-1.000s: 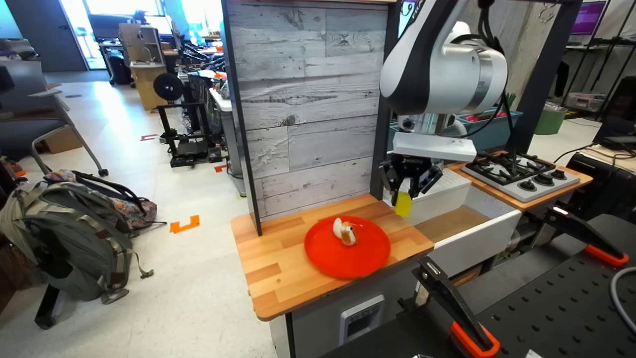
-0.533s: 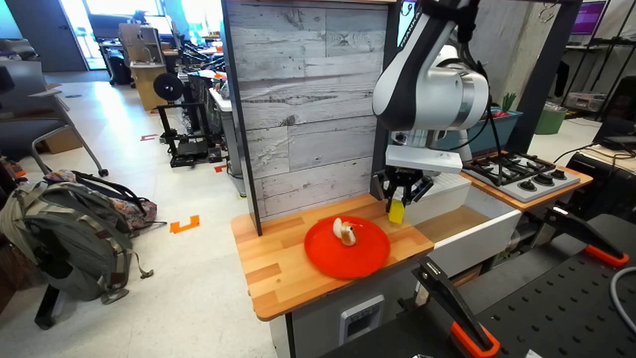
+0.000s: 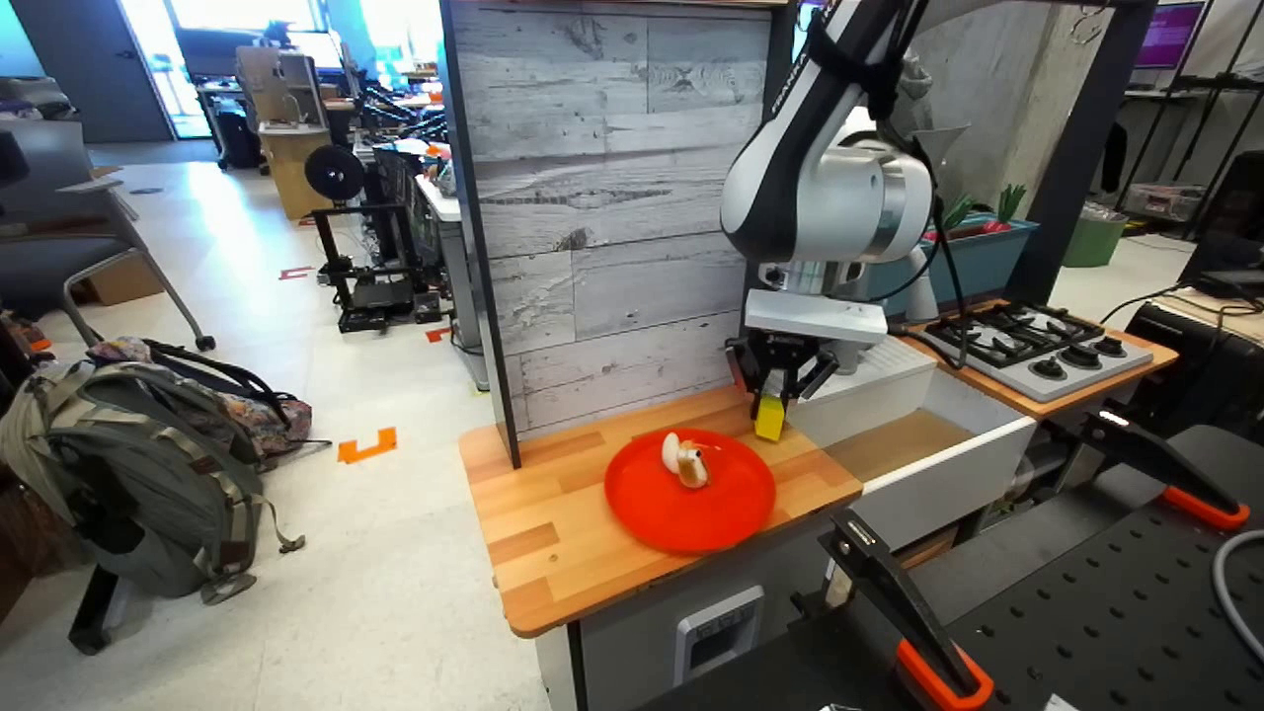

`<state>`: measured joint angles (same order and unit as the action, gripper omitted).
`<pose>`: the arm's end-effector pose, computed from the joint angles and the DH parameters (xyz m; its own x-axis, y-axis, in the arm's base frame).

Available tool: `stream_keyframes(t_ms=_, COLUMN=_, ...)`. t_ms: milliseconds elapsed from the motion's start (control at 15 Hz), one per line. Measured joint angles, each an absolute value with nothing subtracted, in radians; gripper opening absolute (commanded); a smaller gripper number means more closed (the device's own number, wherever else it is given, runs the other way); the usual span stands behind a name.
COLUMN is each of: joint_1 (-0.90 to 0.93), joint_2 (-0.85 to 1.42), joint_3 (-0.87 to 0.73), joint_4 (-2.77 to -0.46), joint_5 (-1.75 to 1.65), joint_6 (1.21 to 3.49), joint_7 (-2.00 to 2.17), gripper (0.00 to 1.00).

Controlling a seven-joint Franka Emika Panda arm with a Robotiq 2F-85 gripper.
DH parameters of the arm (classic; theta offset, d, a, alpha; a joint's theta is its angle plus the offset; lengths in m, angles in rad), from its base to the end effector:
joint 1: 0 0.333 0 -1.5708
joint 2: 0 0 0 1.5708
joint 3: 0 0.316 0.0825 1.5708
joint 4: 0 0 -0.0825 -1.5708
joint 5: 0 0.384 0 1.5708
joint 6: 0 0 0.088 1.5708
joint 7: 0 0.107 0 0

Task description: Move the yellow block to the right

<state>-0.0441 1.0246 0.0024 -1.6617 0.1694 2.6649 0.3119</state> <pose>0.6404 -0.0317 0.0090 0.8743 -0.4828 -0.0494 -0.4852 -0.8720 -0.0641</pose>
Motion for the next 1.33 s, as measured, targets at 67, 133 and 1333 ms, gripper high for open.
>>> stream_keyframes(t_ms=67, joint_1=-0.043, joint_2=1.033, joint_3=0.001, joint_4=-1.647, joint_5=0.169, joint_6=2.658, joint_7=0.316, gripper=0.08)
stream_keyframes(t_ms=133, joint_1=-0.042, joint_2=1.041, joint_3=0.0, joint_4=-1.634, joint_5=0.169, joint_6=2.653, joint_7=0.319, gripper=0.08)
stream_keyframes(t_ms=1333, joint_1=0.005, joint_2=0.974, joint_3=0.001, joint_4=-1.681, joint_5=0.169, joint_6=2.641, joint_7=0.325, gripper=1.0)
